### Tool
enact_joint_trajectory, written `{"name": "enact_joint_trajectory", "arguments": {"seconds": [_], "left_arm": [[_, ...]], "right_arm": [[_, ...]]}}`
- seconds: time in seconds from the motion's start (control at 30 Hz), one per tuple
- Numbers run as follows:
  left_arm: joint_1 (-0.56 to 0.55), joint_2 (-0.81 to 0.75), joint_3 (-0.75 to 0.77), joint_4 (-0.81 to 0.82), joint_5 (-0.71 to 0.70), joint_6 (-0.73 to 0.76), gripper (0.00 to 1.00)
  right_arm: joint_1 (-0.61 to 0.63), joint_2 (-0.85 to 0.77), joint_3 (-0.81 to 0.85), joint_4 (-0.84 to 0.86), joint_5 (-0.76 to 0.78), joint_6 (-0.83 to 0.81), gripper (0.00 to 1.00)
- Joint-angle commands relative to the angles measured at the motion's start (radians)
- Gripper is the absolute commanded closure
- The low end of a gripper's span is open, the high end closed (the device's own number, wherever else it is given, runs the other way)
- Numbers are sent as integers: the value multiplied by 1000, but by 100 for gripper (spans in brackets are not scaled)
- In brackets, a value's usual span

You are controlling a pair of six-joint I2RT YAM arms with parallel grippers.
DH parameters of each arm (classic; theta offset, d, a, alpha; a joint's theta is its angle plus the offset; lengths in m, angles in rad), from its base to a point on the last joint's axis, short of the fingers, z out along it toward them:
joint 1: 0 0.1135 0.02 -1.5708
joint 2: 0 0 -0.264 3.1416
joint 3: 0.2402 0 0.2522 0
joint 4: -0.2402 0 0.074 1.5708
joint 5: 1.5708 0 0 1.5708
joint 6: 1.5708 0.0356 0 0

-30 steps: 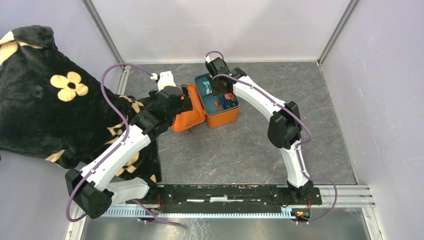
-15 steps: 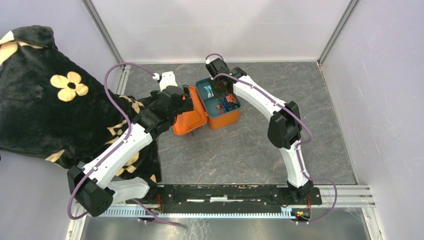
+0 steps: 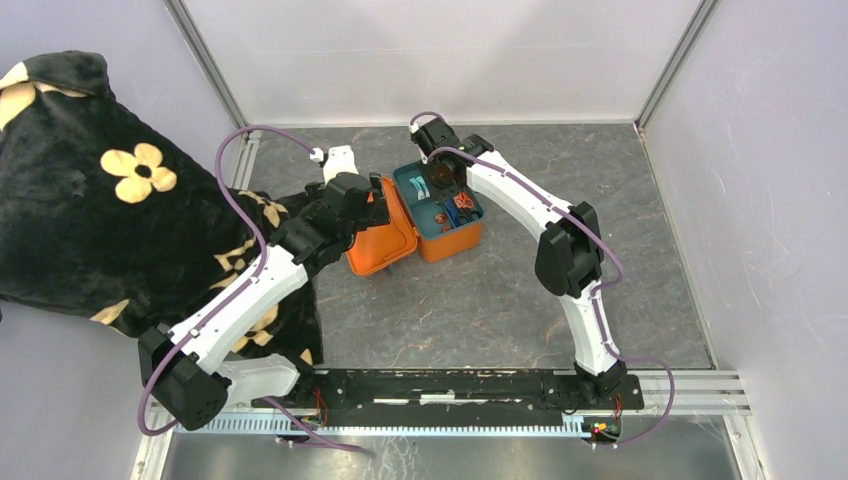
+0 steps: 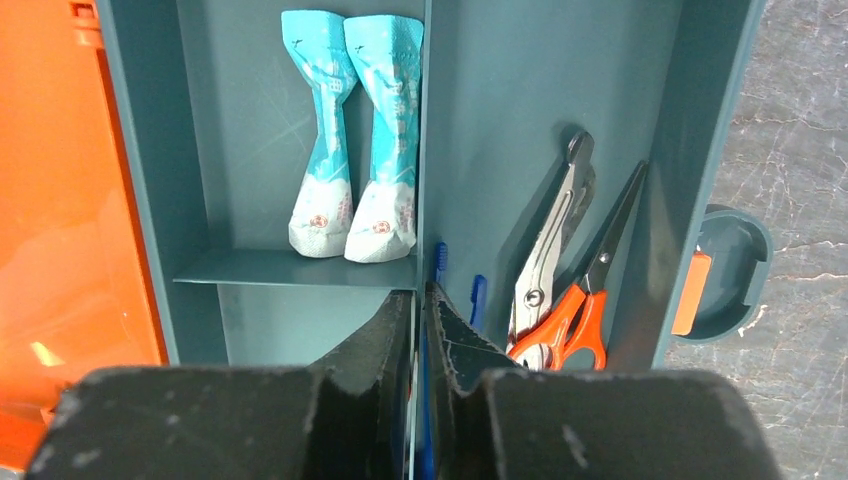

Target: Organize the medicine kit

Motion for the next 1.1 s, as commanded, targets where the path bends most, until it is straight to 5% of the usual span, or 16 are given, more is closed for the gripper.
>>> {"name": "enact_joint_trajectory", "arguments": {"seconds": [0.0, 0.13, 0.37, 0.67, 1.07], "left_arm": [[18, -8, -12, 1, 16, -38, 0], [40, -62, -67, -15, 43, -108, 0], [95, -226, -249, 59, 160, -266, 0], [290, -353, -471, 233, 420, -380, 0], [329, -317, -753, 668, 561, -513, 0]], "right_arm": [[-4, -13, -12, -10, -15, -25, 82], [-14, -85, -24, 67, -44, -31, 69], [-43, -226, -83, 214, -131, -33, 65], [-85, -457, -370, 394, -132, -35, 47], [-211, -608, -622, 502, -205, 6, 36]]}}
